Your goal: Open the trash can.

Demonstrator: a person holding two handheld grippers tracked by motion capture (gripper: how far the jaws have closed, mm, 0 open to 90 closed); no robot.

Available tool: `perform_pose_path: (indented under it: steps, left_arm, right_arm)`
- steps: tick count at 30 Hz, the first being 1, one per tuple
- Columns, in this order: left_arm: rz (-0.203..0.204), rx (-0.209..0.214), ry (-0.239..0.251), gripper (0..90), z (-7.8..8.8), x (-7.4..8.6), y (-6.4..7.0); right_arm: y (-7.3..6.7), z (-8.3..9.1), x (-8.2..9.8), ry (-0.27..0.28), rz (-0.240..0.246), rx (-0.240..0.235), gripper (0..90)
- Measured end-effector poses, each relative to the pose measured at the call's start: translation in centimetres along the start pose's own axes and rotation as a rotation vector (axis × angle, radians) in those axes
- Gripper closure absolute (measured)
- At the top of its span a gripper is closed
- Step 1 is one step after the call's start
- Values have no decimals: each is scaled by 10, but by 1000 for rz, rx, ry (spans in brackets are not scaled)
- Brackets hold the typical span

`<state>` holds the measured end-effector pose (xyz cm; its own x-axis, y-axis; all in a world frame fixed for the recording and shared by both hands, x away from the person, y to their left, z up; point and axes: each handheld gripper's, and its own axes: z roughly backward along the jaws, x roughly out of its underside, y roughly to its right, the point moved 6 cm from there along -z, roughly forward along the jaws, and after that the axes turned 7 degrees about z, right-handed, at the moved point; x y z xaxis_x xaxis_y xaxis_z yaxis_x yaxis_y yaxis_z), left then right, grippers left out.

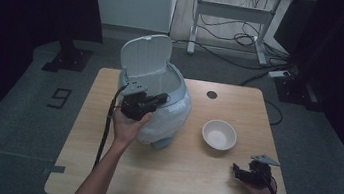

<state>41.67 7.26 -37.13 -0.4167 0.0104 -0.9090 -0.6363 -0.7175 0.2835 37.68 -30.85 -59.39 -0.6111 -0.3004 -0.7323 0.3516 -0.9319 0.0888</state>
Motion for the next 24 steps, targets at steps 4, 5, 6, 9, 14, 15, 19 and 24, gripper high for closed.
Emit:
perform_pose_path:
  steps: [4, 5, 6, 9, 14, 15, 19, 24]
  left_arm:
    - [0, 5, 0, 900, 1, 0, 0]
    - [-1, 5, -2, 900, 1, 0, 0]
    - [-1, 5, -2, 900, 1, 0, 0]
    - [-23, 9, -4, 900, 7, 1, 2]
    - [-17, 42, 36, 850, 27, 4, 4]
    - [-19, 41, 40, 828, 31, 6, 3]
    - [-14, 42, 55, 777, 47, 15, 2]
    - [-13, 29, 64, 672, 65, 28, 0]
  right_arm:
    - [0, 0, 0, 0, 0, 0, 151]
    - [0, 0, 0, 0, 0, 0, 151]
    - [0, 0, 0, 0, 0, 0, 150]
    - [0, 0, 0, 0, 1, 0, 150]
    - [0, 0, 0, -1, 3, -1, 150]
    - [0, 0, 0, -1, 3, -1, 150]
    - [0, 0, 0, 1, 2, 0, 150]
    - [0, 0, 0, -1, 2, -1, 150]
